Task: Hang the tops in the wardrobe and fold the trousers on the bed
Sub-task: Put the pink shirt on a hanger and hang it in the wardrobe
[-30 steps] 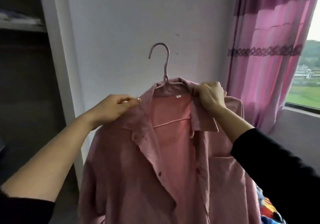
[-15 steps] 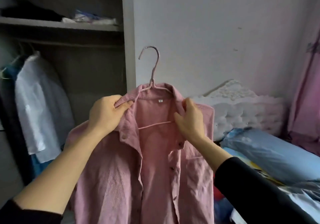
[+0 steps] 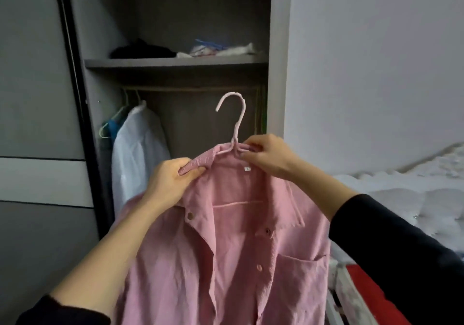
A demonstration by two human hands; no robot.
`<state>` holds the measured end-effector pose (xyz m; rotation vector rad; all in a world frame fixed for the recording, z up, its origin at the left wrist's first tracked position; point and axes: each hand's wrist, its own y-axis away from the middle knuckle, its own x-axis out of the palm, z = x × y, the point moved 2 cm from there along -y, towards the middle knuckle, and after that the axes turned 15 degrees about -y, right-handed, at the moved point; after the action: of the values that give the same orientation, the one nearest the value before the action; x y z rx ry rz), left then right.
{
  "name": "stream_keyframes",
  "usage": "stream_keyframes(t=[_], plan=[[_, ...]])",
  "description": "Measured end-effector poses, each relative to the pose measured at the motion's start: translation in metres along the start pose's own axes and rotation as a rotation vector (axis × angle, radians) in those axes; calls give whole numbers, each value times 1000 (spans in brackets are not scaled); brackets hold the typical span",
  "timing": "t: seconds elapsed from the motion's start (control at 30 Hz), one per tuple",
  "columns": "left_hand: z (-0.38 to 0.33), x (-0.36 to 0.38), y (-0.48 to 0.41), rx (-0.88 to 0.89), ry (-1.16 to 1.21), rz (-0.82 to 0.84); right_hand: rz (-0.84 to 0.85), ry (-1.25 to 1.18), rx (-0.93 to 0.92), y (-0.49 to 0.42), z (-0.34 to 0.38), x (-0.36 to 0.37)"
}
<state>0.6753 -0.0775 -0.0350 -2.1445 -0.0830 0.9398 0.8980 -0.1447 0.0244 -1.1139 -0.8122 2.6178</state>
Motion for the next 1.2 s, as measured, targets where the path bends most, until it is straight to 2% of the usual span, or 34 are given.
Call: stream_keyframes(t=[0.17,0.3,0.43,0.57,0.73,1.1,1.2], plan=[[55,26,-63,-67,96,60,294,-44,72,-100,-20,25],[93,42,-109,-103,47,147,504,76,108,-167,-41,56],[131,57,-152,-147,2,220,583,164,111,-219,-58,87],[173,70,-197,-210,-181,250,545,197,113,-272,-66,114],[232,74,-258,-214,-284,232,420,210,126,-340,-68,155],[355,37,-425,-41,-450,-48,119,72,231,-513,-58,232],[380,26,-470,-52,-413,-81,36,72,231,-555,-53,247]])
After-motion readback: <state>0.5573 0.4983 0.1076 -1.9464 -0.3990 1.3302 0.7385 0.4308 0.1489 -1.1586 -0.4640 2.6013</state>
